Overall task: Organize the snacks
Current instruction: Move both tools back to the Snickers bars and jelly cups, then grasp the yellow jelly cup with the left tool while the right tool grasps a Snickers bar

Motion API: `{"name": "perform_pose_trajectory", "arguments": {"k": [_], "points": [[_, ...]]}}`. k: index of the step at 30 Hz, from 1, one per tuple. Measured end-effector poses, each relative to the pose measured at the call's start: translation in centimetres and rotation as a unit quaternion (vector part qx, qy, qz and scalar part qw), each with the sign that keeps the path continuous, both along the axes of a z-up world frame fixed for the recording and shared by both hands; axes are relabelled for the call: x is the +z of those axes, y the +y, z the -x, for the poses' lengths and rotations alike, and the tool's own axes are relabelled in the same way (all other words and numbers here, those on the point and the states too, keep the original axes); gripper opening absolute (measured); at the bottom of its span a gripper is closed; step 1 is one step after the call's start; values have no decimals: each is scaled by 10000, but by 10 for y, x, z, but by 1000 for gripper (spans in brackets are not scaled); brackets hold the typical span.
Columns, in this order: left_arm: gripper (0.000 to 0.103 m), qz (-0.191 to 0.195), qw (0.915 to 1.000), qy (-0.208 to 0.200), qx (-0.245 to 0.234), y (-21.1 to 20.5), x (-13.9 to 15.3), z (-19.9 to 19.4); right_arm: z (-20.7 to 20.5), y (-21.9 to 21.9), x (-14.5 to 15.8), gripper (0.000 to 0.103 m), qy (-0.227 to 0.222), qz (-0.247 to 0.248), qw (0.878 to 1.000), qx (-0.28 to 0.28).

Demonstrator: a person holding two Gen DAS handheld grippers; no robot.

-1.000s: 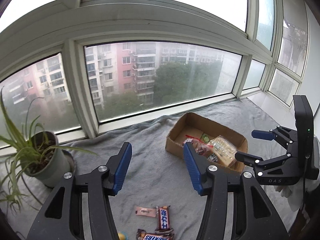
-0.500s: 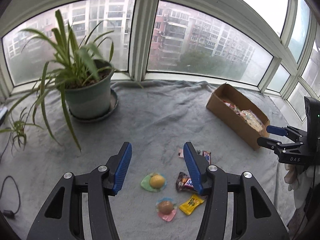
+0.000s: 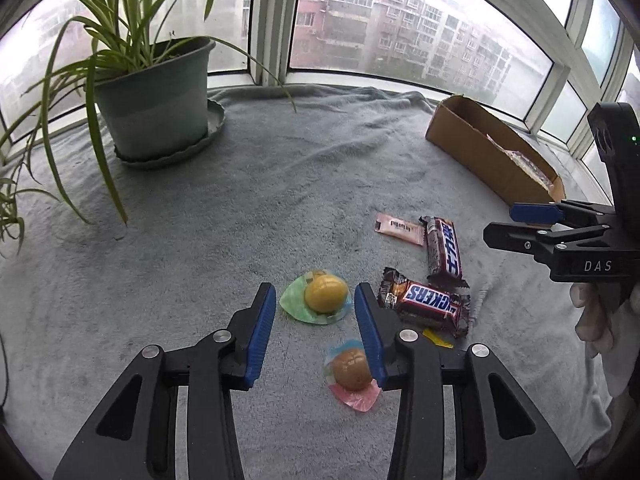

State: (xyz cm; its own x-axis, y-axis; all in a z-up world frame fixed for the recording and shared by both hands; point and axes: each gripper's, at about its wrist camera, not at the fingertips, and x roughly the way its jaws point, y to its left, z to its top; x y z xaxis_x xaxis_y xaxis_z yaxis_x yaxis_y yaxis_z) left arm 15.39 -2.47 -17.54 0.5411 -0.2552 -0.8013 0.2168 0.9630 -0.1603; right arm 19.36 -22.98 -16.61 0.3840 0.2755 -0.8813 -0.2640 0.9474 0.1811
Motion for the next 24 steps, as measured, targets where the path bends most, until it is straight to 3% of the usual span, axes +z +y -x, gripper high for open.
{"name": "perform_pose_trajectory", "arguments": {"k": [10,15,20,24], "points": [[34,-54,9999,91,-129,-4,-13,-7,-16,10,-20,81,356,-260,9986,-288],[33,-117,9996,144,-194,-10,-23,-12,-21,16,-27,60,487,-249,9982,-239],[31,-169,9994,170,-244,-15,-28,-16,-22,22,-30,55,466,-94,9987,-156],[28,-205,9993,136,-279,-16,-30,-17,-23,25,-29,45,457,2,9989,-82]]}}
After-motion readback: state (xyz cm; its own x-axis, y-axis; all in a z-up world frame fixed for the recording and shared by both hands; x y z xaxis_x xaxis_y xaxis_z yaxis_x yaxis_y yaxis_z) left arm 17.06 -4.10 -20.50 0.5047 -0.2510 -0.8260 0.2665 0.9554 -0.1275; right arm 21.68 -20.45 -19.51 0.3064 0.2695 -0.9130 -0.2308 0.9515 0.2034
